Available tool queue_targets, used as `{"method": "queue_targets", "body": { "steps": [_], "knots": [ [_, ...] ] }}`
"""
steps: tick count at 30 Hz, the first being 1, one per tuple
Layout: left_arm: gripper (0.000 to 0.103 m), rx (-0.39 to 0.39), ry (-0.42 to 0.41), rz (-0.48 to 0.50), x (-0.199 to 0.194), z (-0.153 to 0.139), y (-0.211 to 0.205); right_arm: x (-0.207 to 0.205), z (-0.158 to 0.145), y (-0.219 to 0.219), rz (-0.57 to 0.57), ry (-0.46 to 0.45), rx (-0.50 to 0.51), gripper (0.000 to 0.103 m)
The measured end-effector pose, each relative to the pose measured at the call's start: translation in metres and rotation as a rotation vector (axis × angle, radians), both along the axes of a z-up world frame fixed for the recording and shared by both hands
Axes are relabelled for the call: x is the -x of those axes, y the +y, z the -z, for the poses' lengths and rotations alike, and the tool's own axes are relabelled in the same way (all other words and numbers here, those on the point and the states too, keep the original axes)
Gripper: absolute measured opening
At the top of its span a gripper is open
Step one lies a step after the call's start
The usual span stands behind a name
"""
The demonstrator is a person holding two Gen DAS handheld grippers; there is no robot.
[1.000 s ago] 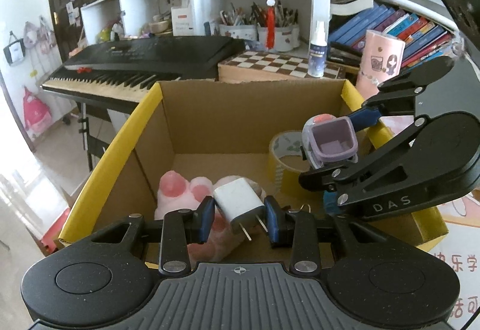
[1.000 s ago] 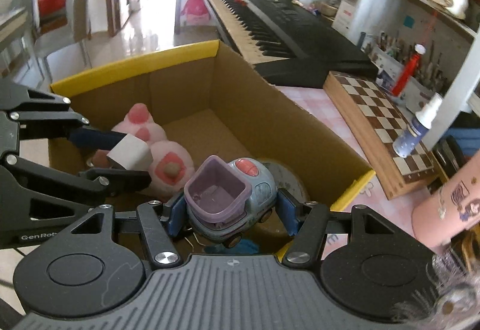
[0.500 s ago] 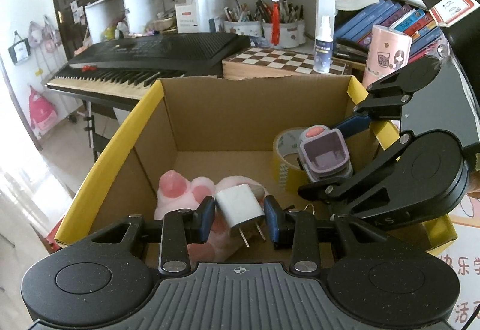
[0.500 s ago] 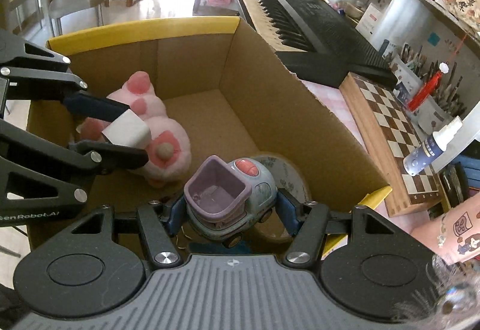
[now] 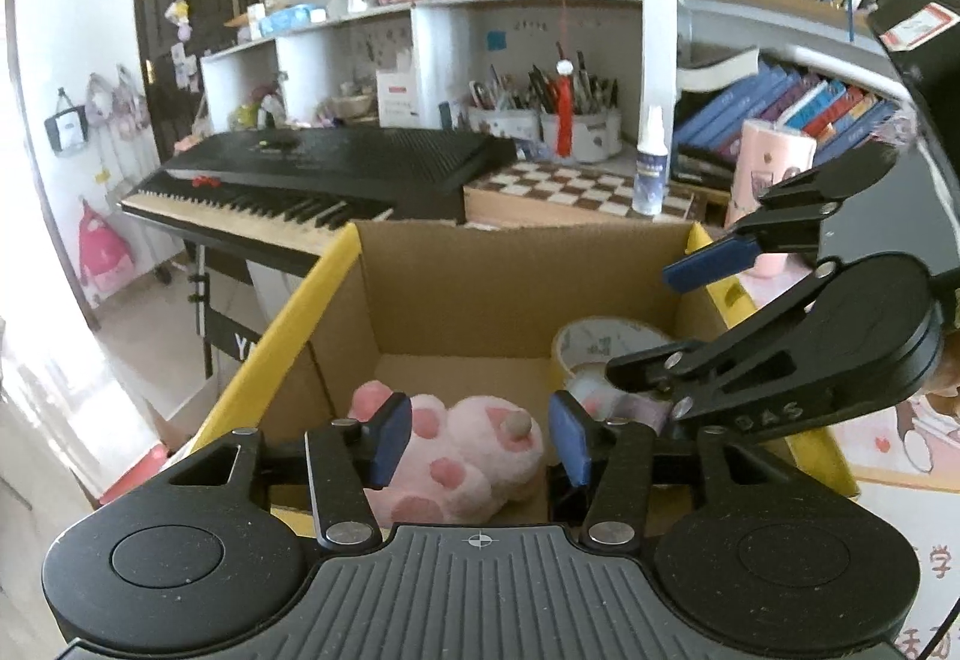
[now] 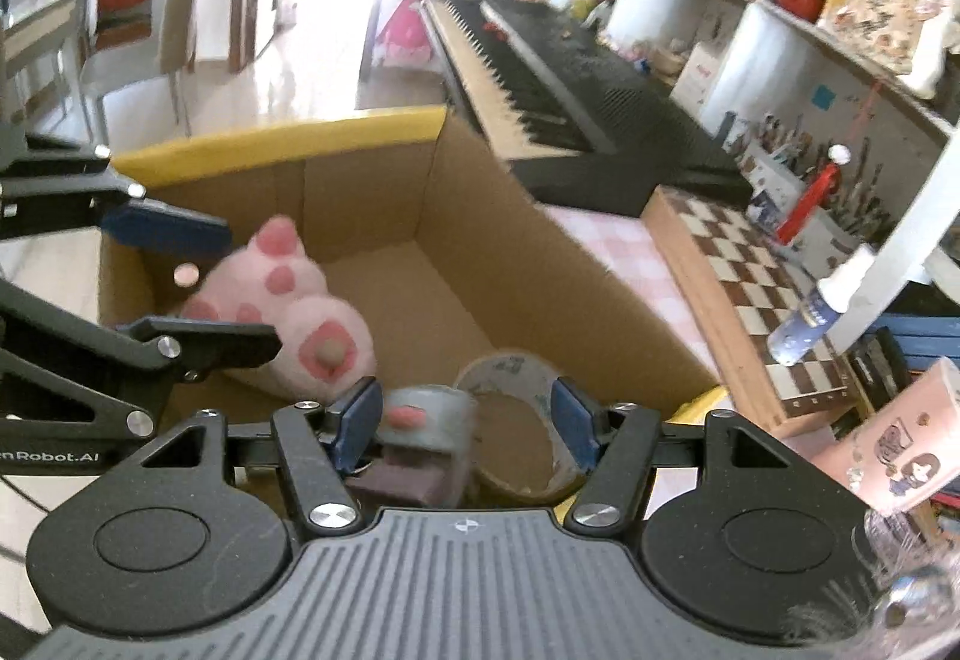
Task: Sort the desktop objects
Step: 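Lower both items into the yellow box and open both tools, then withdraw both tools from the box back over the desk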
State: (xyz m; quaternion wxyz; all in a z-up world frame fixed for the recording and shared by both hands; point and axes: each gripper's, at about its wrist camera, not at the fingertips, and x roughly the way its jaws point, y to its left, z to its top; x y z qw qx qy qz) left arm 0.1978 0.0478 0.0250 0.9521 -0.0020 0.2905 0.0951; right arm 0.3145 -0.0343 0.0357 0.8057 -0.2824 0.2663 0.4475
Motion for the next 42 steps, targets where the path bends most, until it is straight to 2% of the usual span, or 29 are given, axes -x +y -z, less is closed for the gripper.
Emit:
{"method": "queue_targets", "body": {
  "steps": [4,9,11,19,21,23,24,31,42],
  "knots": [
    [0.058,0.016,-0.038,-0.009,0.011,-0.007,0.002,0.01,-0.013,-0.011,0.05,-0.02,-0.046,0.06],
    [0.06,0.035,-0.081,-0.018,0.027,-0.016,0.007,0.028,-0.031,-0.031,0.147,-0.024,-0.123,0.06],
    [0.065,0.042,-0.094,-0.024,0.034,-0.019,0.009,0.036,-0.036,-0.041,0.188,-0.023,-0.156,0.059],
    [0.065,0.052,-0.097,-0.046,0.061,-0.016,0.009,0.08,-0.047,-0.077,0.407,-0.079,-0.285,0.06],
    [0.066,0.058,-0.102,-0.051,0.069,-0.015,0.01,0.091,-0.046,-0.086,0.463,-0.083,-0.316,0.06],
    [0.076,0.063,-0.114,-0.06,0.077,-0.015,0.012,0.101,-0.043,-0.095,0.514,-0.068,-0.343,0.061],
    [0.077,0.068,-0.121,-0.064,0.083,-0.014,0.013,0.105,-0.041,-0.098,0.536,-0.06,-0.349,0.061],
    [0.077,0.076,-0.096,-0.031,0.109,-0.007,0.014,0.145,-0.024,-0.112,0.669,-0.04,-0.356,0.061],
    [0.083,0.053,-0.072,0.034,0.15,0.0,0.005,0.212,-0.003,-0.114,0.788,-0.007,-0.367,0.063]
  ]
}}
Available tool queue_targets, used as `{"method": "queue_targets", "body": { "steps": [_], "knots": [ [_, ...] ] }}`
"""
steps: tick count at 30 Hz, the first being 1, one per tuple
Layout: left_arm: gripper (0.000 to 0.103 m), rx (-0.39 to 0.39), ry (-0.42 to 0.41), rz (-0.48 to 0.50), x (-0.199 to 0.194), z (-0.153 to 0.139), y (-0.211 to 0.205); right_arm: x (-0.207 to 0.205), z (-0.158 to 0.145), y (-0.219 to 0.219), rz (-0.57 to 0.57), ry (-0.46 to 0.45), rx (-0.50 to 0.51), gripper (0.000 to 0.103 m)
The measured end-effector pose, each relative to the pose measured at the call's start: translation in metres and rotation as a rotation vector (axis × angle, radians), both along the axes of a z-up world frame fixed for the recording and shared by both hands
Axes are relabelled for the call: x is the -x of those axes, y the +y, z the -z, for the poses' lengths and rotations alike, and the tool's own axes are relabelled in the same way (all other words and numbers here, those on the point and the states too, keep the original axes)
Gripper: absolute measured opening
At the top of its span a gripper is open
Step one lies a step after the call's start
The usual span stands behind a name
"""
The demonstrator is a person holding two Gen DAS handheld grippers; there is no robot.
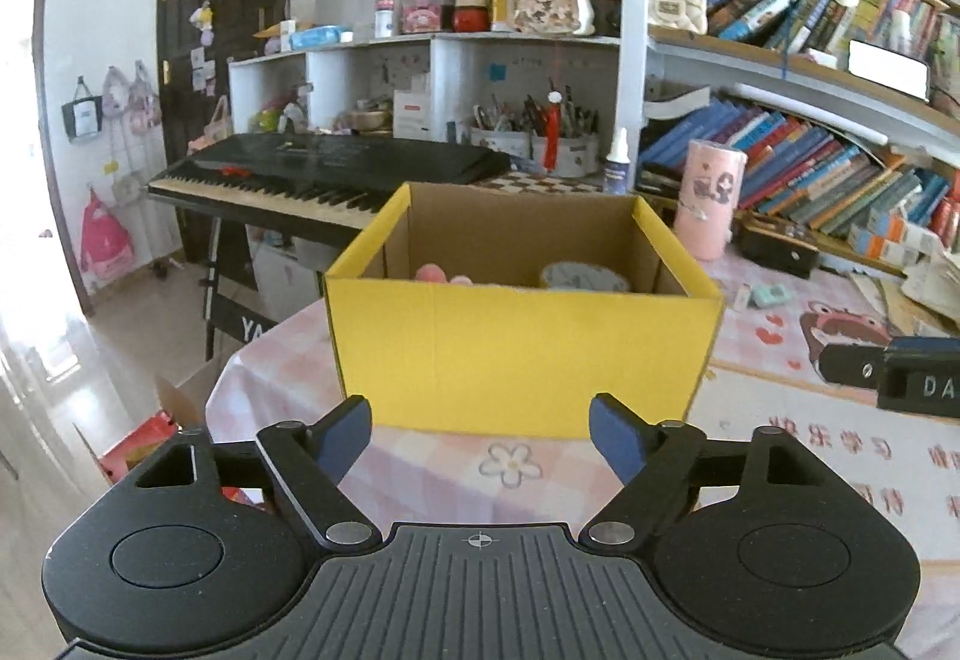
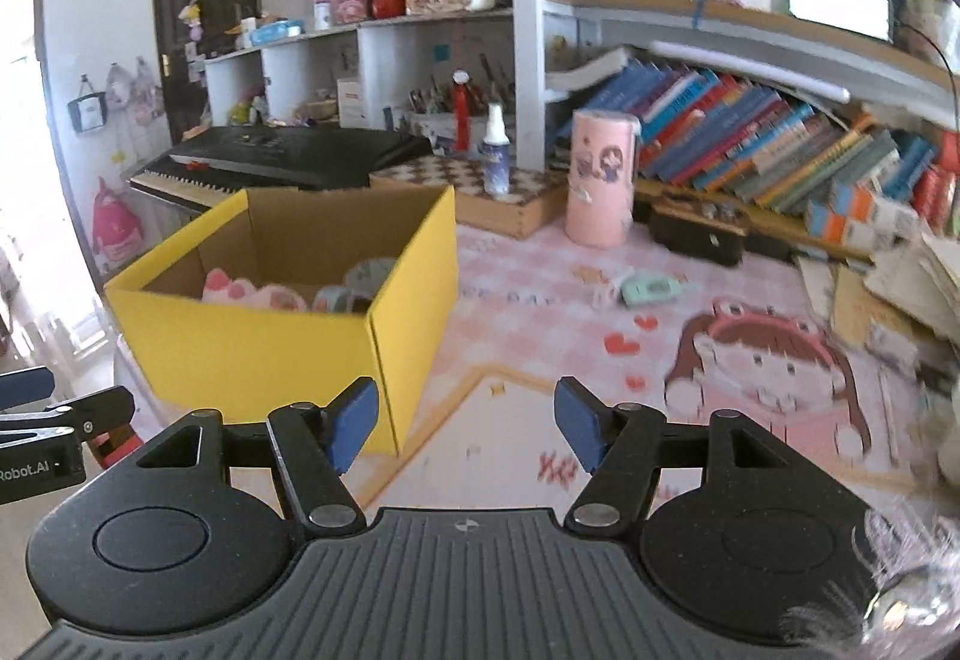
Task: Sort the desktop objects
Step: 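Withdraw both tools from the box back over the desk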
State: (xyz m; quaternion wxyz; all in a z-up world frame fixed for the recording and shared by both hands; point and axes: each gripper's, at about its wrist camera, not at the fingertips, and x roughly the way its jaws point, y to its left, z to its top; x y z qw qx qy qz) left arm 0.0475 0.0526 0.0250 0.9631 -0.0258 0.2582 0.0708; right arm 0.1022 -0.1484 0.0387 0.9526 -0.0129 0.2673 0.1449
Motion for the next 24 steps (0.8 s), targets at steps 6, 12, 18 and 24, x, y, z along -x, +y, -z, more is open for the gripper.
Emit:
{"method": "queue_targets", "body": {
  "steps": [6,12,18,24],
  "knots": [
    [0.083,-0.008,0.014,0.043,0.016,0.003,-0.004,0.028,0.011,0.002,0.023,0.047,-0.003,0.063],
    [0.087,-0.001,0.031,0.061,0.028,0.007,-0.005,0.046,0.016,0.006,0.019,0.067,0.01,0.067],
    [0.088,0.002,0.047,0.072,0.035,0.011,-0.007,0.057,0.024,0.006,0.028,0.101,0.034,0.075],
    [0.089,-0.003,0.075,0.096,0.039,0.015,-0.012,0.071,0.031,0.008,0.016,0.131,0.055,0.082]
  ]
}}
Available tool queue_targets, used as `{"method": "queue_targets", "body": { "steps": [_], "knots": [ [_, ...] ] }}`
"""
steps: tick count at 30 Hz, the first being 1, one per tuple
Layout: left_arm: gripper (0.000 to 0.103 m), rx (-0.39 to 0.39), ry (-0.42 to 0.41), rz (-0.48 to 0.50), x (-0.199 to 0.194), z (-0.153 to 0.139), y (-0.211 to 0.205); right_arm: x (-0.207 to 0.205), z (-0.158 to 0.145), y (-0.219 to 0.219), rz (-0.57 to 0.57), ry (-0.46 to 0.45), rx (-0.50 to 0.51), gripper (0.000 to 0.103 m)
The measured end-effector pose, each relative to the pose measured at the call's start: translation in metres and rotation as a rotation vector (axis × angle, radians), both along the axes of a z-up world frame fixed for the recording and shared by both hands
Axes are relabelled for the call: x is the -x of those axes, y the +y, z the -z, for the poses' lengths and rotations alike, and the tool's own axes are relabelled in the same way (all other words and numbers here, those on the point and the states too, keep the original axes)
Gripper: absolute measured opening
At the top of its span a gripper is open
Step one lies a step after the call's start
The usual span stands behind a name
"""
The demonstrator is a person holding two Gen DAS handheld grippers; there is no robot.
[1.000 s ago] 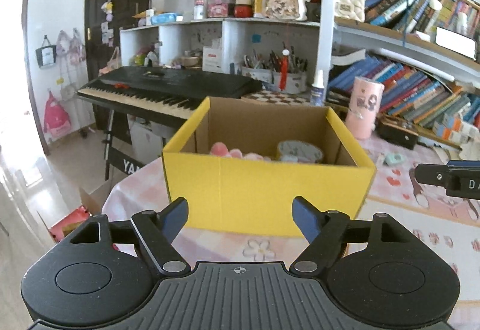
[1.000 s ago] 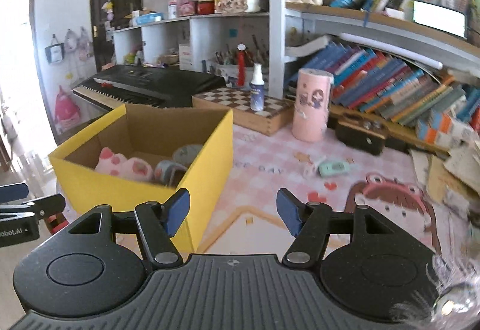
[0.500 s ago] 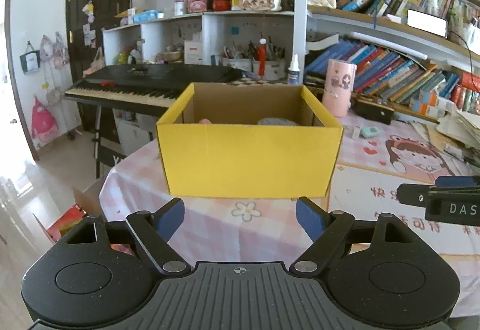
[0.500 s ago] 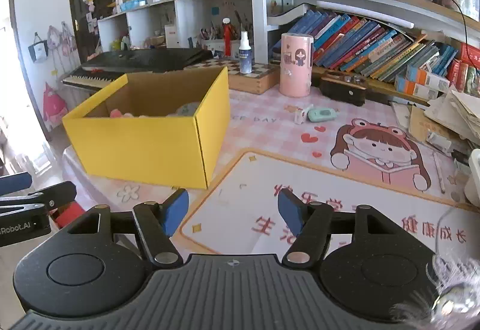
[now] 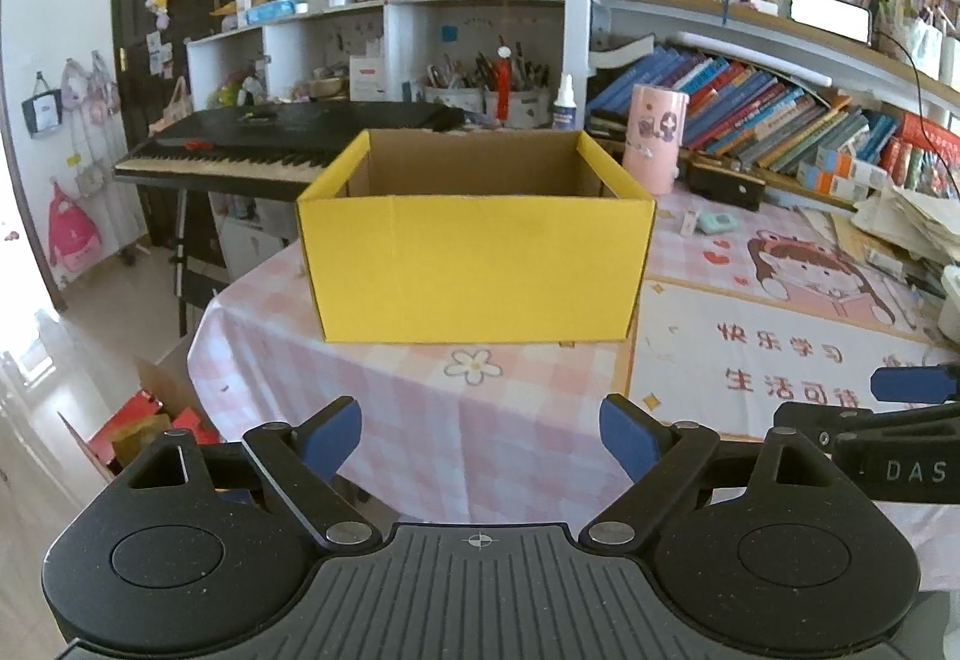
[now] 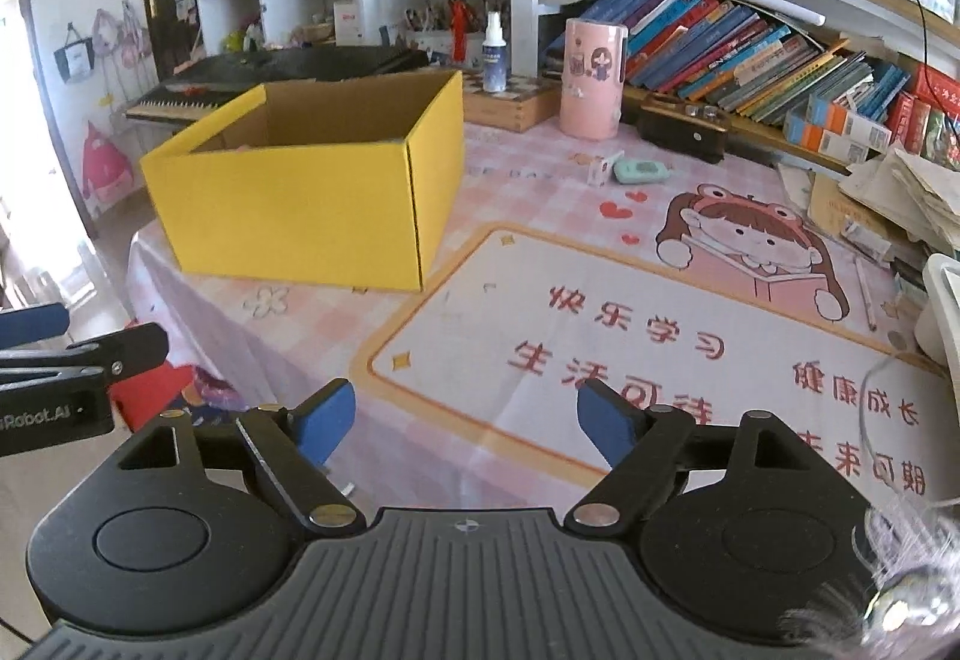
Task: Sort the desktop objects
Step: 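Withdraw both tools from the box back over the desk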
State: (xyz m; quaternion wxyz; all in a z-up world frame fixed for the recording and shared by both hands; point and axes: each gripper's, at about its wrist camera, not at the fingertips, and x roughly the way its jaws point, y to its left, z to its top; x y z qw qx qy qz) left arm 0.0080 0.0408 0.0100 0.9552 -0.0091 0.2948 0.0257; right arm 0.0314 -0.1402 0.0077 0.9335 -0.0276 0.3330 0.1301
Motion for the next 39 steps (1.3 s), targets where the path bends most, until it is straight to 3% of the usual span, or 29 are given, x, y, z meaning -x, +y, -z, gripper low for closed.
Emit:
{"method": "queue_targets", "body": {
  "steps": [18,39],
  "knots": [
    [0.093,-0.017,0.015,0.104,0.008,0.002,-0.014,0.022,0.006,-0.012,0.087,0.025,0.012,0.087],
    [0.093,-0.021,0.021,0.241,-0.026,0.005,-0.062,0.01,0.008,-0.053,0.205,0.04,0.021,0.088]
  ]
}}
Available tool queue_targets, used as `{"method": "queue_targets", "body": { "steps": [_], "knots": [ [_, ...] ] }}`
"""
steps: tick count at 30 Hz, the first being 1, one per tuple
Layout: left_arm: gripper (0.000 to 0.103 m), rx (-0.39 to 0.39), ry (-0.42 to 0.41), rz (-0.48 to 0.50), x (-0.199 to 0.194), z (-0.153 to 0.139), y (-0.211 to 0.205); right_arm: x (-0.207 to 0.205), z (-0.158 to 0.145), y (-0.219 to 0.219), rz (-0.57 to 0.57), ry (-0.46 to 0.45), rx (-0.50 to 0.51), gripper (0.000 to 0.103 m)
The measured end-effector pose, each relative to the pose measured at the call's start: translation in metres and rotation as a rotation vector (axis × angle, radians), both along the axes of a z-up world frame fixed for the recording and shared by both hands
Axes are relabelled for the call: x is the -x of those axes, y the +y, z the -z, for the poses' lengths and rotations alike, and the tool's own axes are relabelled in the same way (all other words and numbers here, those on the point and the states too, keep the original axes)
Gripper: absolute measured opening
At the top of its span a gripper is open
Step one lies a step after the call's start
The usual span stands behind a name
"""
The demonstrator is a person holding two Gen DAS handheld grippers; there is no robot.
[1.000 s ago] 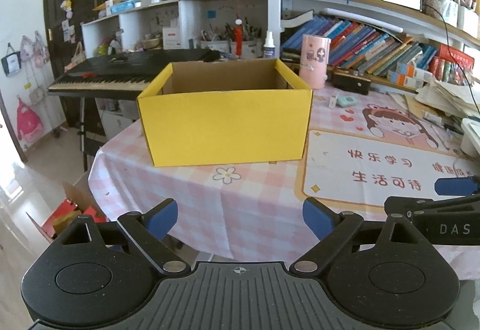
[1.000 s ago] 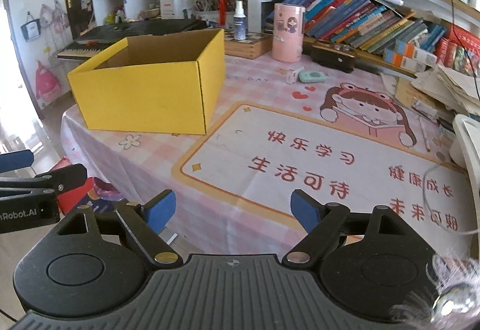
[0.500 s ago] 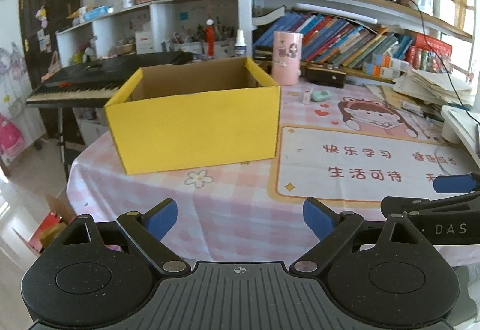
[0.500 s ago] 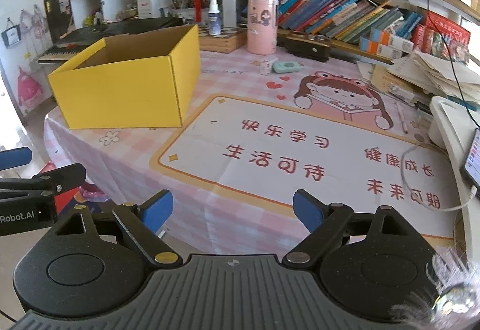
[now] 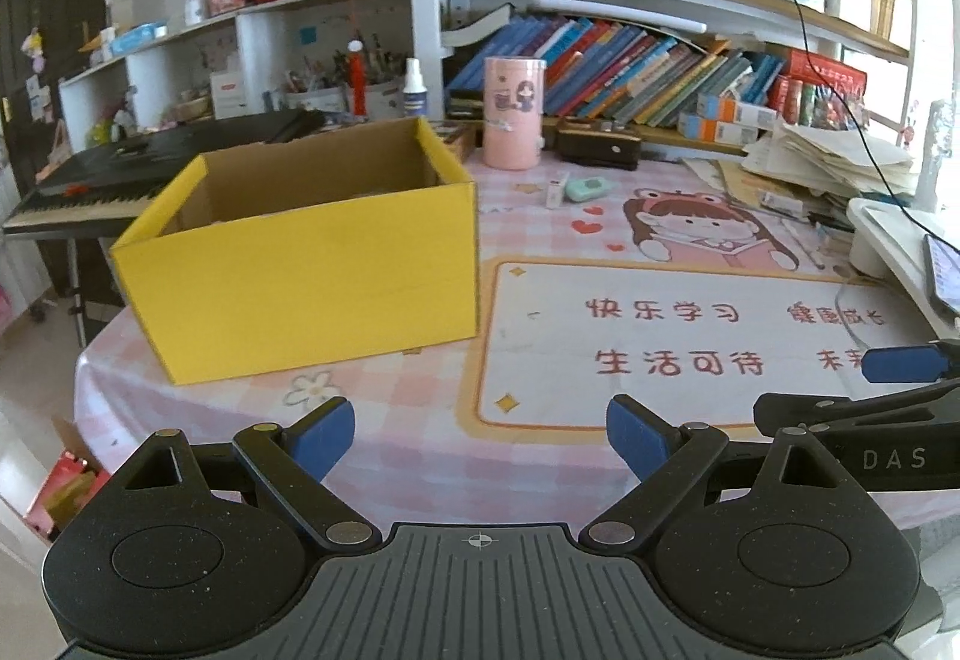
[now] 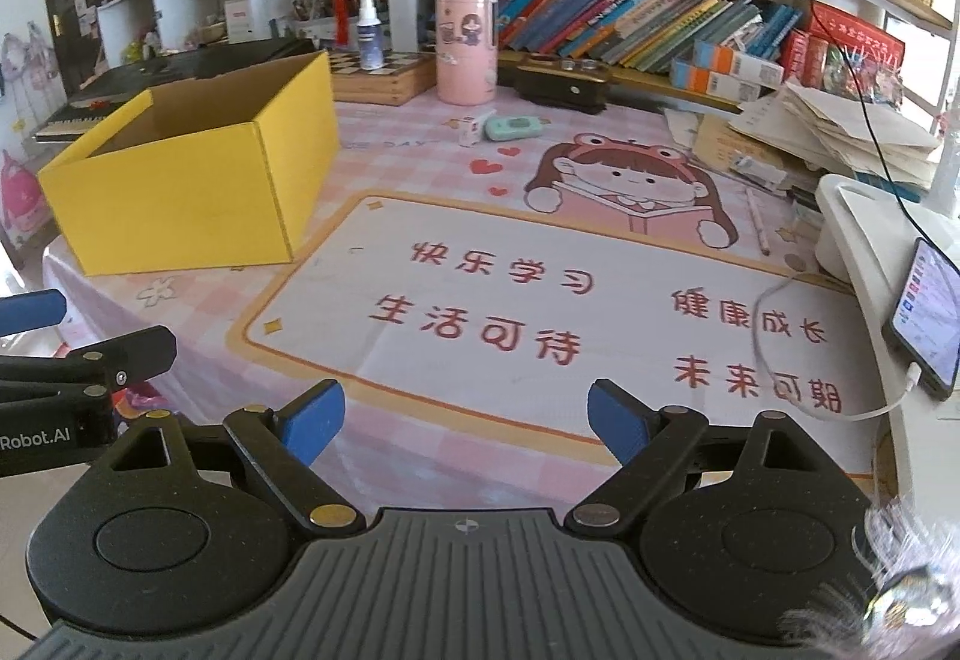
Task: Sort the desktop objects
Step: 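Withdraw both tools from the box back over the desk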
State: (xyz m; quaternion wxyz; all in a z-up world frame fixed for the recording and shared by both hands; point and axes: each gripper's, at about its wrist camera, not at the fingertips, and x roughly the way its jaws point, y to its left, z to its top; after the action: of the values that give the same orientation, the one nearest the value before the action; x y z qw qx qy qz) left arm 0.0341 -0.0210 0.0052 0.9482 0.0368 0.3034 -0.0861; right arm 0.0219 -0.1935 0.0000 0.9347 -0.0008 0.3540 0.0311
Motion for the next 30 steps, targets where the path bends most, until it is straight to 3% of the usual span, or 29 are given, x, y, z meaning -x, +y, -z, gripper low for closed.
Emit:
{"method": "queue_targets", "body": {
  "steps": [14,30],
  "knots": [
    [0.093,-0.006,0.019,0.082,-0.039,0.004,-0.051,-0.036,0.003,-0.047,0.04,0.032,0.011,0.088],
    [0.093,0.007,0.023,0.054,-0.097,0.005,-0.1,-0.105,0.001,-0.094,-0.004,0.038,0.012,0.088]
  ]
}}
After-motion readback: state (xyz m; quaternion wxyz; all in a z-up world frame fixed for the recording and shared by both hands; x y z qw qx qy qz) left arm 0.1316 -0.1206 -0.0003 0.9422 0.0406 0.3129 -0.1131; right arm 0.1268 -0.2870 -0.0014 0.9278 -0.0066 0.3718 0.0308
